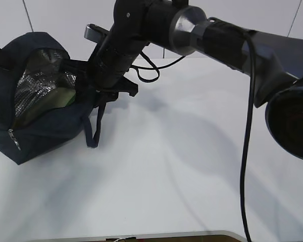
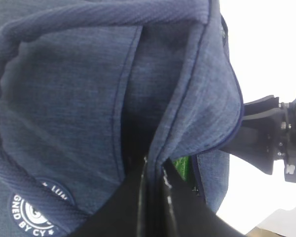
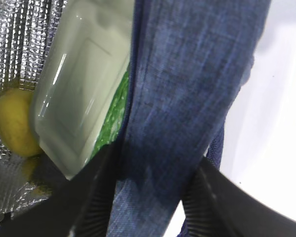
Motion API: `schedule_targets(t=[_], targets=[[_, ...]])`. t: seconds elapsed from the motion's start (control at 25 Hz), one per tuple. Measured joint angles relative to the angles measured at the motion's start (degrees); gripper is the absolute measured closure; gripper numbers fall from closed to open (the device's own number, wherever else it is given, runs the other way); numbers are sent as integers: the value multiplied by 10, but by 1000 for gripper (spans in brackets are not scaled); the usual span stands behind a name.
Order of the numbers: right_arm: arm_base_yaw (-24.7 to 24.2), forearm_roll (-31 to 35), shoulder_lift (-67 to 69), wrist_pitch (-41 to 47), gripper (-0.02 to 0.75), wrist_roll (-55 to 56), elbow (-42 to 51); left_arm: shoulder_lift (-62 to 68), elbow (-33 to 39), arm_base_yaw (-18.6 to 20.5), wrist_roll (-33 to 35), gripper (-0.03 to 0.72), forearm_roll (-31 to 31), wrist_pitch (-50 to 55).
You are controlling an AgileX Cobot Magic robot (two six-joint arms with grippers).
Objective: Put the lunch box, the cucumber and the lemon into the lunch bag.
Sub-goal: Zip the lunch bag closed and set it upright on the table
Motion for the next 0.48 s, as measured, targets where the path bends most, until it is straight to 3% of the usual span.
schedule_targets(t=[0.36, 0.48], targets=[[-1, 7, 1, -6, 413, -1, 0, 0, 0, 0, 0, 703, 0, 0], [-1, 17, 1, -7, 341, -1, 0, 0, 0, 0, 0, 703, 1, 0]])
